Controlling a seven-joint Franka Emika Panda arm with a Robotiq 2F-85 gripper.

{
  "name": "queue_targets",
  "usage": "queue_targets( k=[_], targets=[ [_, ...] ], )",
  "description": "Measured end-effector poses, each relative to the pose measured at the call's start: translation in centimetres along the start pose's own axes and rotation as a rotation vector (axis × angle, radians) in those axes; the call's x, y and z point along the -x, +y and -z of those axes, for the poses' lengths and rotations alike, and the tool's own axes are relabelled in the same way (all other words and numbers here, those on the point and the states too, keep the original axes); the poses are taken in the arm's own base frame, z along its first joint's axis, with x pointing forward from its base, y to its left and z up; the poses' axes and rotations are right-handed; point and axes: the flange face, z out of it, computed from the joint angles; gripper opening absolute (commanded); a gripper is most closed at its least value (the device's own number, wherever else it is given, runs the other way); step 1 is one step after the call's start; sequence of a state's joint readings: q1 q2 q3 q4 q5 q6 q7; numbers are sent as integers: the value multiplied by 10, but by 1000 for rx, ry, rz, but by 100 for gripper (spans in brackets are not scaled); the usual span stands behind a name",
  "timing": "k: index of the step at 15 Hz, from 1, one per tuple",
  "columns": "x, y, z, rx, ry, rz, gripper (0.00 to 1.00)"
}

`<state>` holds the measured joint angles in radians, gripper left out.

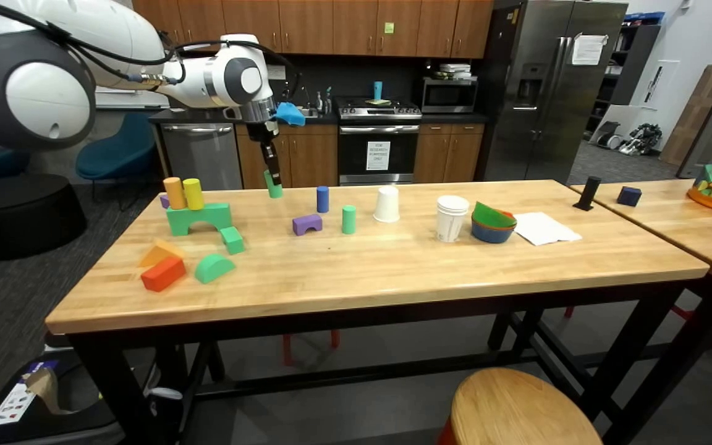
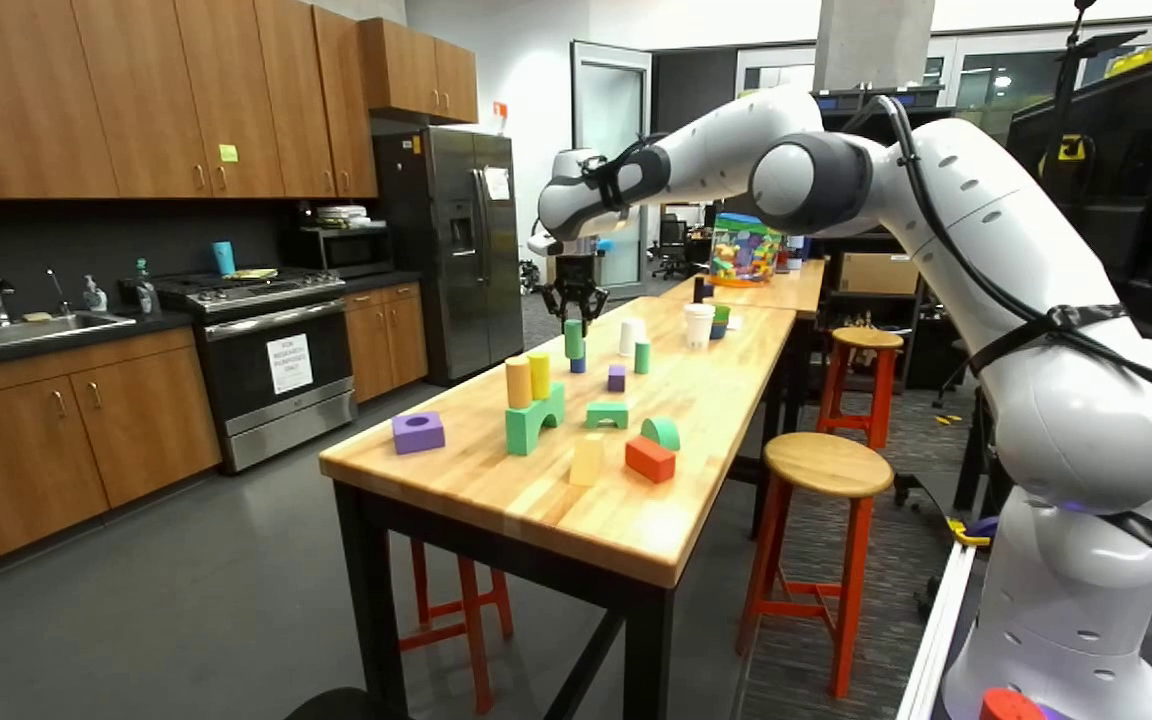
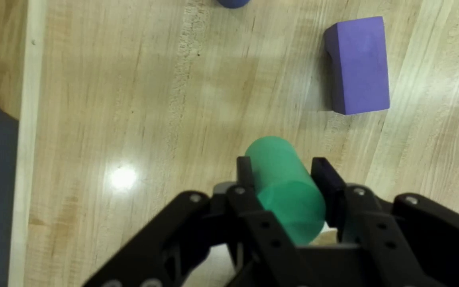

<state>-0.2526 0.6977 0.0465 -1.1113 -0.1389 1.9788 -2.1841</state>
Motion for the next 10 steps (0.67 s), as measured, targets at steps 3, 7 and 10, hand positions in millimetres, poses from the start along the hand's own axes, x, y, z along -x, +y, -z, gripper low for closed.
queue_targets(
  k=[3,7,10],
  targets=[
    [-3,1,6,5,-2,5,16],
    [-9,8,26,52,-32,17,16],
    [-19,27,63,162,-103,45,41]
  ],
)
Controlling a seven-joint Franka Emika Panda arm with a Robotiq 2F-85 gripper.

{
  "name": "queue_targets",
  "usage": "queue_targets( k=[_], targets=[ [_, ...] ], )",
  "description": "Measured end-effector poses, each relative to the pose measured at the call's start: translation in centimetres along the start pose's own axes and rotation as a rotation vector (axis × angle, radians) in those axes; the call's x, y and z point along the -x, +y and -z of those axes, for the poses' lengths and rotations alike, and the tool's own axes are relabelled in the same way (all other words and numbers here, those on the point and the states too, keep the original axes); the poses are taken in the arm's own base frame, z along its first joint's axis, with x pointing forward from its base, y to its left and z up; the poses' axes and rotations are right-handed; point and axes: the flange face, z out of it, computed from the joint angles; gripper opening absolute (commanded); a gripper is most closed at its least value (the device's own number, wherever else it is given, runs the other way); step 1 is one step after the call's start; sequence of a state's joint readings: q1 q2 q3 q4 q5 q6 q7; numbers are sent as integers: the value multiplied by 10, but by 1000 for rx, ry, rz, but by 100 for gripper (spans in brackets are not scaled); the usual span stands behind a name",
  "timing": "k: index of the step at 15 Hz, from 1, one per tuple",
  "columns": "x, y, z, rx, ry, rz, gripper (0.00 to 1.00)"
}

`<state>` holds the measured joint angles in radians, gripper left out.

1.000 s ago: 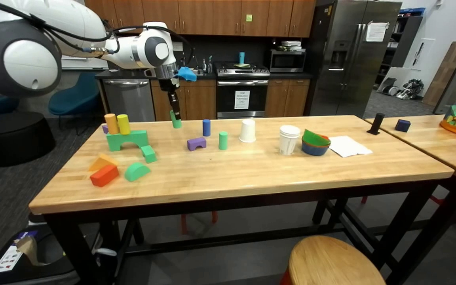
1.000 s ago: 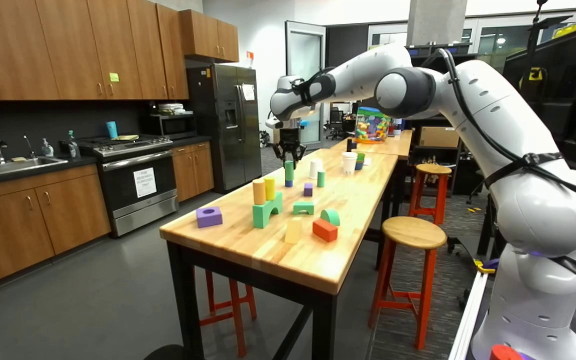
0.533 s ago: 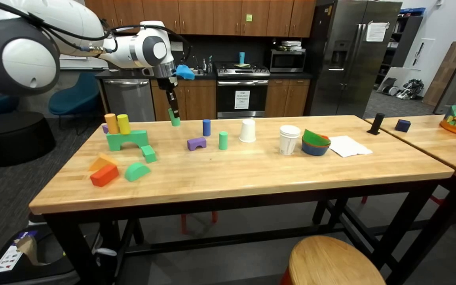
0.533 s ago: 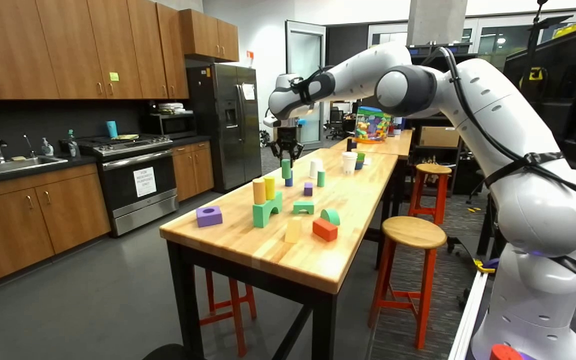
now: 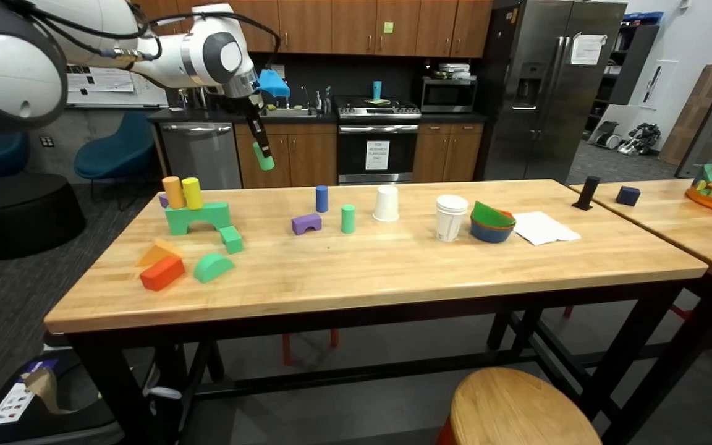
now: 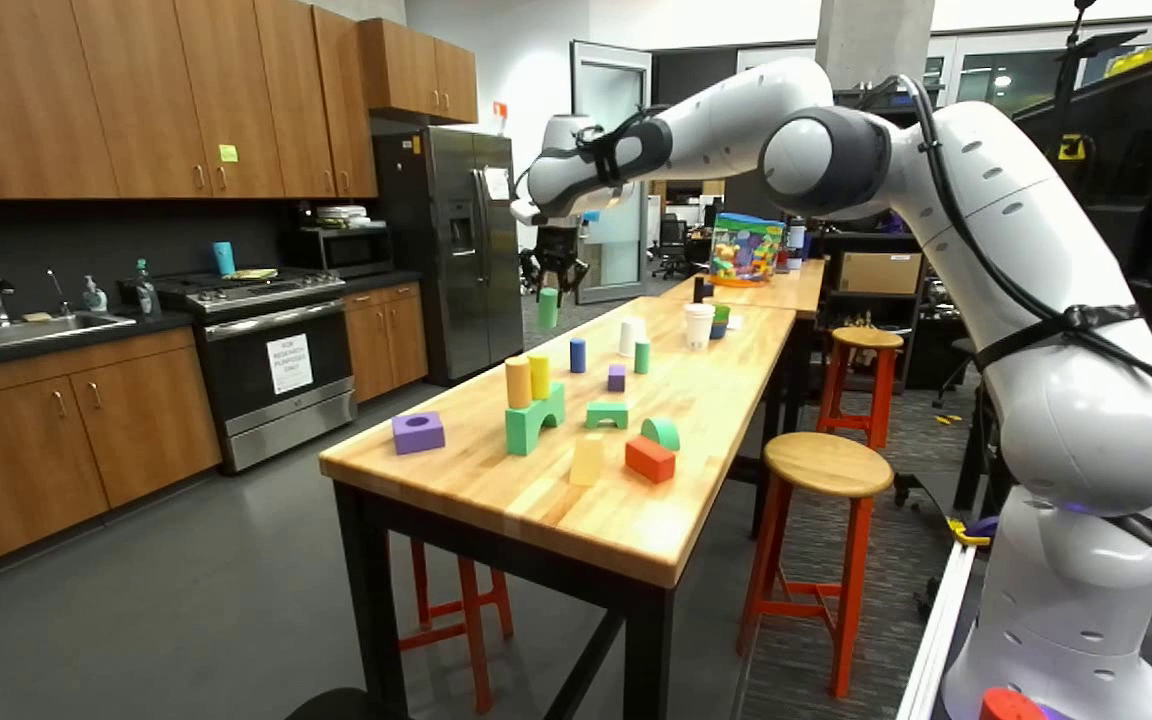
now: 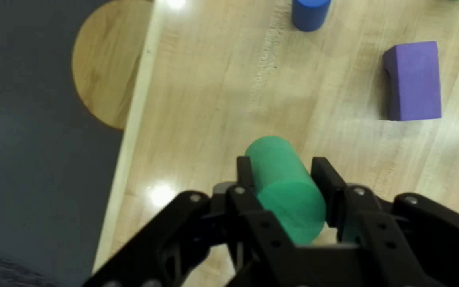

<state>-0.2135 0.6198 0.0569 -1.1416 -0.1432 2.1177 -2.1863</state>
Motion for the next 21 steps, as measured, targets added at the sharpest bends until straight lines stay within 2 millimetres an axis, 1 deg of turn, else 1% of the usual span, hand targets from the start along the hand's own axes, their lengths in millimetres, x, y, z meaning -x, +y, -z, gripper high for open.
queue_targets(
  k=[2,3,5,8,9,14,17,19,21],
  targets=[
    [-7,15,20,51,-35,22,41],
    [-10,18,25,59,-39,29,41],
    [-13,20,27,62,-41,33,41],
    [-10,18,26,60,-42,30,41],
    [-9,18,26,60,-42,29,16],
    [-14,18,19,49,-32,31,16],
    [-25,16,9,22,-22,53,16],
    [-34,11,3,-14,-17,73,16],
    [-41,4,1,-46,-19,87,16]
  ],
)
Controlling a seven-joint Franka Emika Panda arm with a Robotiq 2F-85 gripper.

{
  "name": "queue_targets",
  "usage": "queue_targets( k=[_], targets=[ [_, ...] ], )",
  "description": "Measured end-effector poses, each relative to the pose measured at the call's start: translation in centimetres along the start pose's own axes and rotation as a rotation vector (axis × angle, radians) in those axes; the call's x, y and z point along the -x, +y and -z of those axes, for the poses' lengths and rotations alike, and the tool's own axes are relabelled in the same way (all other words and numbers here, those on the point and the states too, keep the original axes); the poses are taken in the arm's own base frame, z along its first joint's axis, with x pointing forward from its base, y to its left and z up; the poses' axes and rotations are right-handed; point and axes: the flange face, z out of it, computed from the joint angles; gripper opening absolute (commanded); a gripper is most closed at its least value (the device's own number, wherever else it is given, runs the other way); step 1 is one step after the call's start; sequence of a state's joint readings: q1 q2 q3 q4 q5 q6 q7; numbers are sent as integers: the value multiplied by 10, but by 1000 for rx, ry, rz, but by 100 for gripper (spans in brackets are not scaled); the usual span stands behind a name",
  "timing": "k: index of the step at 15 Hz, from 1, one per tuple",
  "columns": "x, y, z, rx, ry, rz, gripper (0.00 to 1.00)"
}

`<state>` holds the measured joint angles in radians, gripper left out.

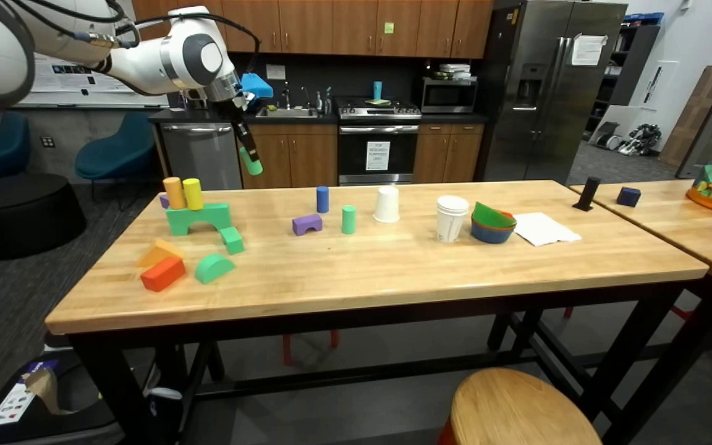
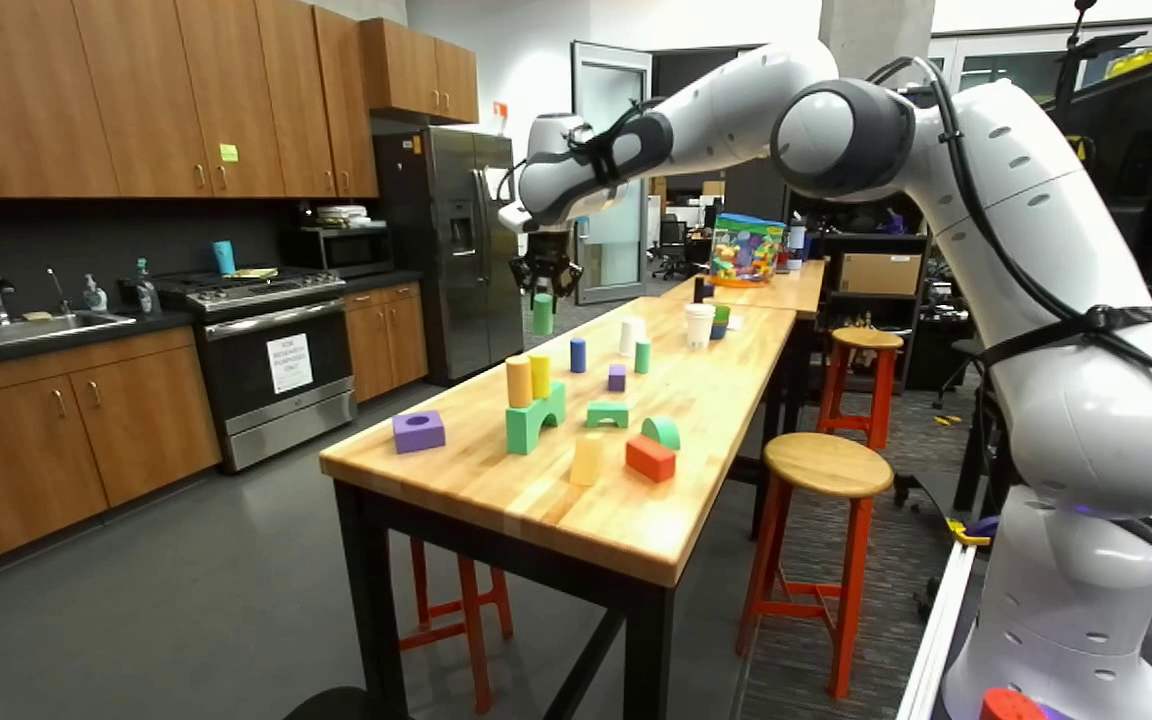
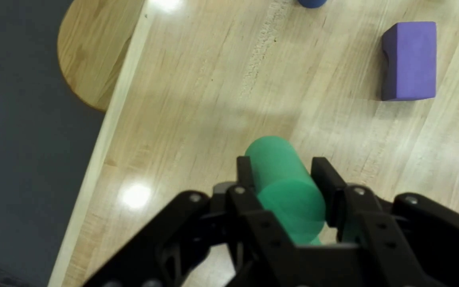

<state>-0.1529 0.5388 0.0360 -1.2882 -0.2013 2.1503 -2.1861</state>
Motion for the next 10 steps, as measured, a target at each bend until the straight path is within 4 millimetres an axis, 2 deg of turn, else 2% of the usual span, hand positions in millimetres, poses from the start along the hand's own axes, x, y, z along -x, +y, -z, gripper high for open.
queue_targets(
  k=[10],
  targets=[
    [-36,-33,10,-91,2,16,16]
  ],
)
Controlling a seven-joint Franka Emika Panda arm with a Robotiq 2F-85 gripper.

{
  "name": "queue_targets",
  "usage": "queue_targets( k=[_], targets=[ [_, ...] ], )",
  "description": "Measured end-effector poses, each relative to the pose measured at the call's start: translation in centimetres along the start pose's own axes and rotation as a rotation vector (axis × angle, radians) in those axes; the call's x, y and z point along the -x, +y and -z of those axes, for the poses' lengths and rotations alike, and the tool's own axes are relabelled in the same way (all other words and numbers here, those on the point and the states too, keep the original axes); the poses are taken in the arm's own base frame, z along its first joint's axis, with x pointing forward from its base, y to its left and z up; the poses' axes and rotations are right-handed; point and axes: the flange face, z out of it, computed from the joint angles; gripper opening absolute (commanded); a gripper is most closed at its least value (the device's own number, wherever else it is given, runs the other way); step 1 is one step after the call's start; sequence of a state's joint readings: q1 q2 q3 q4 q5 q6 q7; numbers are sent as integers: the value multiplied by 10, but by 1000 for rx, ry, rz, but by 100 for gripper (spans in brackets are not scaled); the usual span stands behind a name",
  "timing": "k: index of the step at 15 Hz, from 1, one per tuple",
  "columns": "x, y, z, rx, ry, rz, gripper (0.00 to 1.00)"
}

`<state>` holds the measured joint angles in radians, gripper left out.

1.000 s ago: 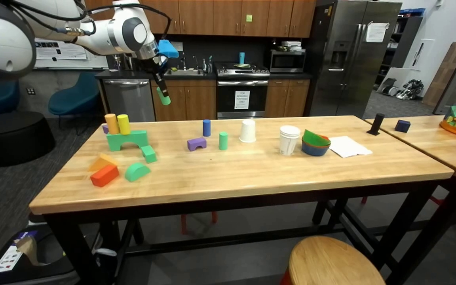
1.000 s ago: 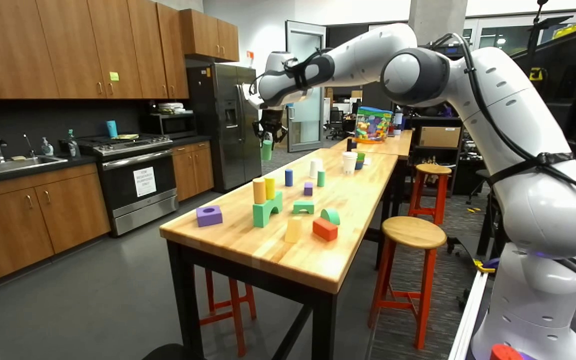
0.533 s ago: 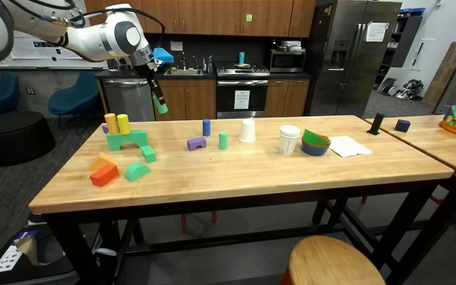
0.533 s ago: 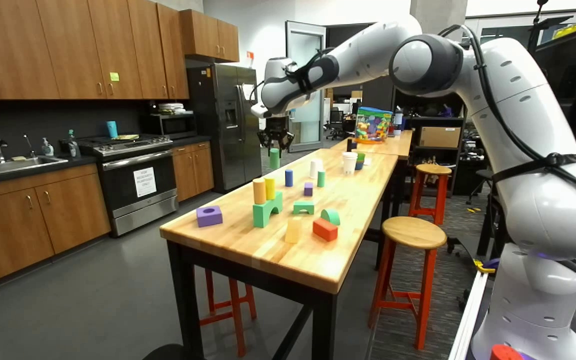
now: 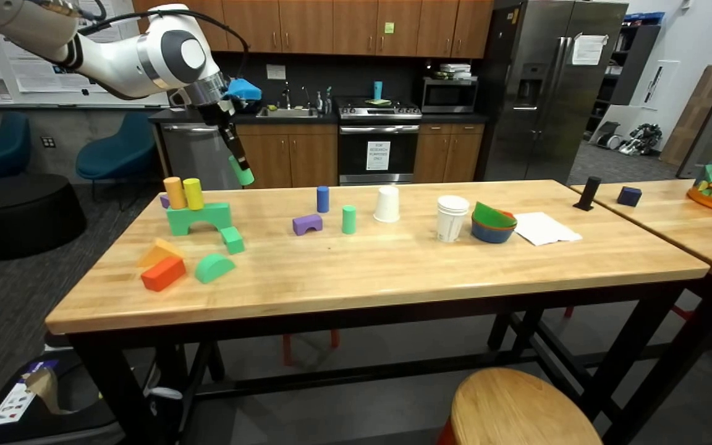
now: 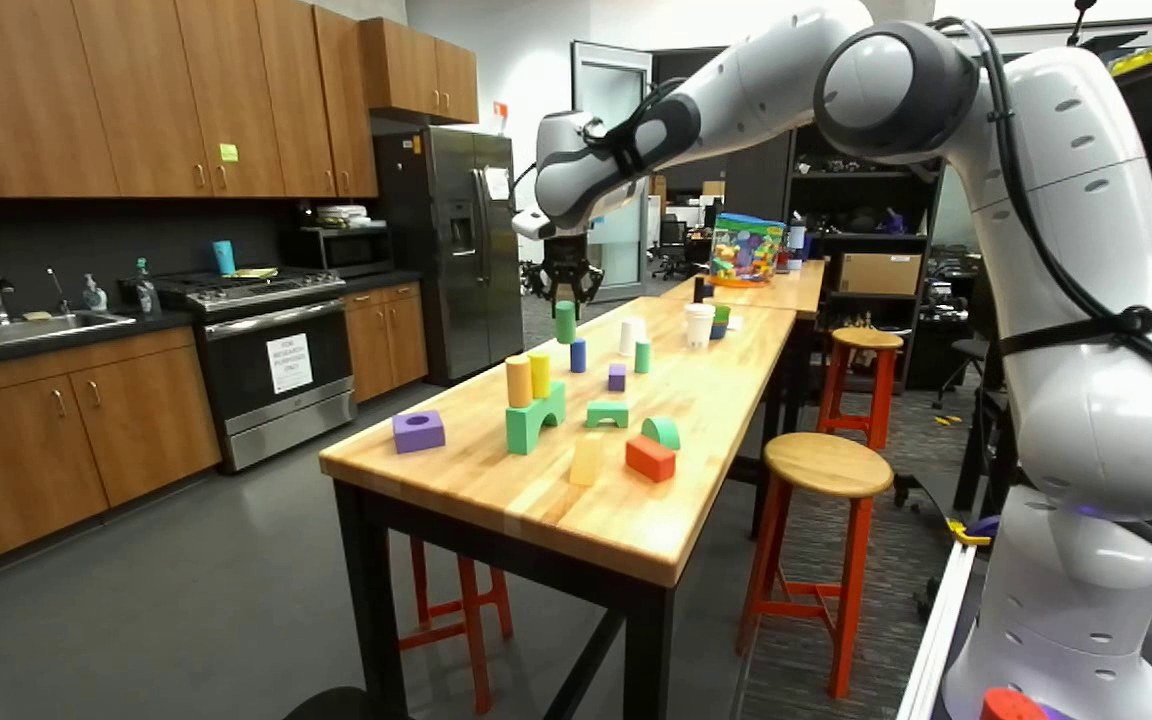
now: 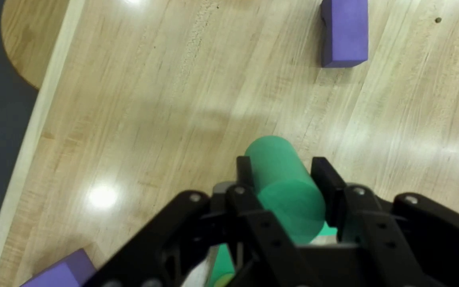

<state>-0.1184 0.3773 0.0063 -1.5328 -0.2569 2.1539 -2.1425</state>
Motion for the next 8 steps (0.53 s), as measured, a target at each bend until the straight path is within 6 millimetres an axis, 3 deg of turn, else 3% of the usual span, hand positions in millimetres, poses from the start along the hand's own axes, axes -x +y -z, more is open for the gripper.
queue_targets(
  k=[8],
  targets=[
    [-24,-8,-9,11,58,-110,16]
  ],
)
